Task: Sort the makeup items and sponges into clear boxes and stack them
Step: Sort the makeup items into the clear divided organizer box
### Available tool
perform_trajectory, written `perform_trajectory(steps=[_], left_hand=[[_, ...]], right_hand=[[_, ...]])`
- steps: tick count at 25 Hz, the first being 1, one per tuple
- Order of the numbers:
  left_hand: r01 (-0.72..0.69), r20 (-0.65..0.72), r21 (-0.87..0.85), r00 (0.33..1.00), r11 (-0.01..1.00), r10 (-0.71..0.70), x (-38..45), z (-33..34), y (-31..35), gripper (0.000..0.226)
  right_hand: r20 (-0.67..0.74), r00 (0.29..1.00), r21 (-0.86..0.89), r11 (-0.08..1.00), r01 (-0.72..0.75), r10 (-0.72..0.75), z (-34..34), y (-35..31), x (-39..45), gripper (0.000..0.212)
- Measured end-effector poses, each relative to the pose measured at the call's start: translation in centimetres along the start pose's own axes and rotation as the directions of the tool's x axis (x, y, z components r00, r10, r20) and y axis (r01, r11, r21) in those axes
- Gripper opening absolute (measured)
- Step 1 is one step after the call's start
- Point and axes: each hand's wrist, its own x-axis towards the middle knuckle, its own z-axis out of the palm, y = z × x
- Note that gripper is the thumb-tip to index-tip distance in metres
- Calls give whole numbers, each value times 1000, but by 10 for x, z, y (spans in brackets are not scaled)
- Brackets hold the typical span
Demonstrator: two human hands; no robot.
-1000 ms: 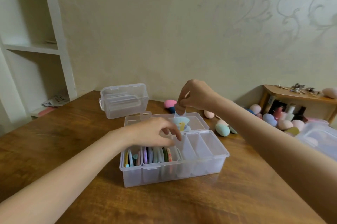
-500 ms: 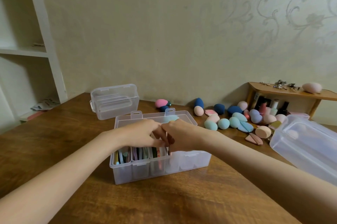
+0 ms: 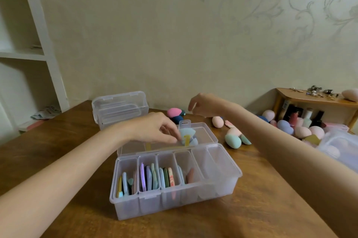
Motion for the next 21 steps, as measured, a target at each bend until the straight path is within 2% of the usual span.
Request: perform_trajectory(steps=[3,6,8,11,14,17,19,21], left_hand=[[29,20,40,999,999,-30,12,-4,-21,20],[29,97,1,995,1000,-29,21,-7,-39,20],[29,172,-51,985,998,-20,26,-7,-47,22],[29,204,-91,979,995,-10,35,-8,-55,20],[29,212,-104,977,994,-7,42,-6,-54,17],[36,183,-85,983,996,-19,39,-3,-51,19],[32,146,-45,989,998,-25,32,-4,-47,21],[52,105,3,993,999,-52,21,-4,-41,21]], right_hand=[[110,988,-21,994,-108,109,24,20,58,46],[174,966,103,972,-212,192,51,33,101,54],[220,957,139,965,-222,188,65,37,120,56],[261,954,86,981,-176,148,75,34,141,46],[230,961,188,961,-201,156,78,32,146,40],[152,952,328,896,-301,265,75,35,145,35],[89,933,319,877,-358,349,65,43,135,34],[63,926,301,878,-373,372,48,54,114,32]])
